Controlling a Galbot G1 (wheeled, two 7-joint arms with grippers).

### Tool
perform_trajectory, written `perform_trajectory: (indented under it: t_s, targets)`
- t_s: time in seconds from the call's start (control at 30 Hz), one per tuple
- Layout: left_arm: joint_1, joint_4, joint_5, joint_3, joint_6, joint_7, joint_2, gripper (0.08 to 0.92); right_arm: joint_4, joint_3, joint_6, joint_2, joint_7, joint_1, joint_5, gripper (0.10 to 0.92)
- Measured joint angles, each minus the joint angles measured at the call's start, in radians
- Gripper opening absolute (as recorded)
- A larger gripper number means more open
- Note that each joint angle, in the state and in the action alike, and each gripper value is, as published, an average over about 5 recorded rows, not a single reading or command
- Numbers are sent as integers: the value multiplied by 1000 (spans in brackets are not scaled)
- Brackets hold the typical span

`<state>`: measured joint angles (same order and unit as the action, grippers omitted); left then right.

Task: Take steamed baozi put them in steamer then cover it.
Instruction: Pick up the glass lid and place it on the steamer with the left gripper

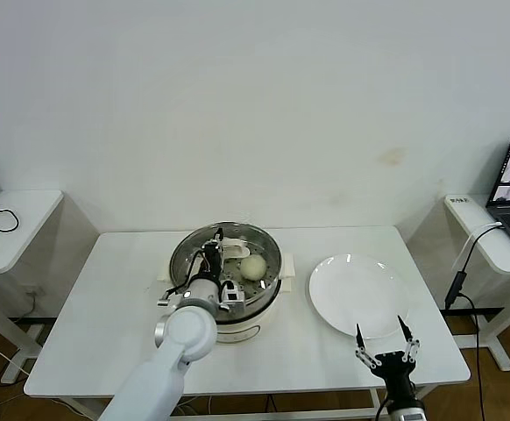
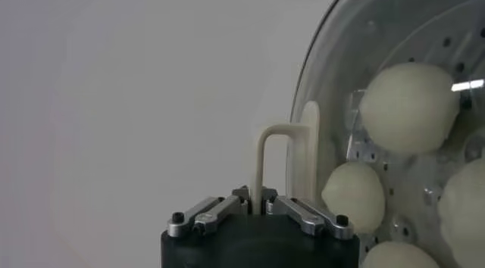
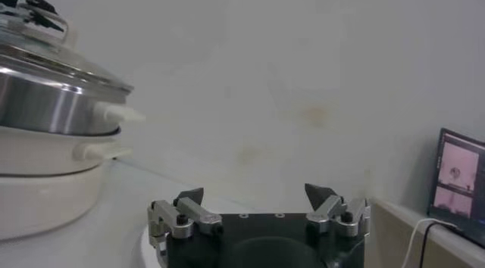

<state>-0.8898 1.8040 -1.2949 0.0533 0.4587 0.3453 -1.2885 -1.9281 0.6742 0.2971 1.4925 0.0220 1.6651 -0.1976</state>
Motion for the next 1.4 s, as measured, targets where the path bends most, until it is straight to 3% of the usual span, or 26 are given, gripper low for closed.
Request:
perform_trajectory:
  t_s: [0.7,1.4]
  targets:
    - [-1,-27,-14,27,-18,-11,-12,170,-2,-17,5,2,0,8,-10,823]
    - [-94,105,8,44,-37,-40,42,751,1,-25,9,5,1,15,-21,823]
